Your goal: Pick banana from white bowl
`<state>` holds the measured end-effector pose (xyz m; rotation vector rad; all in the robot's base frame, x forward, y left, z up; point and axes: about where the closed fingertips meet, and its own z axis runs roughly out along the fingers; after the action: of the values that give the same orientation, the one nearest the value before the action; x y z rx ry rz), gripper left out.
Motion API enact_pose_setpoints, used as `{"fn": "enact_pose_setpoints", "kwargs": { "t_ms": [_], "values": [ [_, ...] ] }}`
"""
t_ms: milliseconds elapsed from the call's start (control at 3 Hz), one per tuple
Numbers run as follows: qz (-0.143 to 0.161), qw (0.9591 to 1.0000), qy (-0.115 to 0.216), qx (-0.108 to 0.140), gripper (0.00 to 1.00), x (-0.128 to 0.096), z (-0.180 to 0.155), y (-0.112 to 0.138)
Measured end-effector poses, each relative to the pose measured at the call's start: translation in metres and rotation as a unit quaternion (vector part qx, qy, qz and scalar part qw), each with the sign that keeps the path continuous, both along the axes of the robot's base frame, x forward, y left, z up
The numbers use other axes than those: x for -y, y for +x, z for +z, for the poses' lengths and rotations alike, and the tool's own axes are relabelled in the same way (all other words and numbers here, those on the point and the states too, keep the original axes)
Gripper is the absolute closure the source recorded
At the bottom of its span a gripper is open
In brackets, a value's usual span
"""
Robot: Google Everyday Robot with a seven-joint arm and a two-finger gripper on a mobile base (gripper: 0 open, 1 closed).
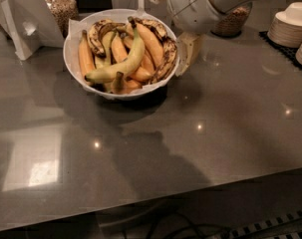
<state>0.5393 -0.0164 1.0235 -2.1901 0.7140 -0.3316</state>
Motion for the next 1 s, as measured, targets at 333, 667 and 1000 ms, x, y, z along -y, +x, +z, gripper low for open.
{"fn": "enact_pose_setpoints", "kwargs": {
  "t_ms": [333, 667, 1000],
  "values": [
    [0.033, 0.9993, -0.011, 0.017, 0.00, -0.018, -0.003, 0.010],
    [0.055, 0.9981, -0.021, 0.018, 0.19, -0.029, -0.011, 0.025],
    [0.068, 0.9973, -0.027, 0.006, 0.42, -0.035, -0.024, 0.034]
  ]
}}
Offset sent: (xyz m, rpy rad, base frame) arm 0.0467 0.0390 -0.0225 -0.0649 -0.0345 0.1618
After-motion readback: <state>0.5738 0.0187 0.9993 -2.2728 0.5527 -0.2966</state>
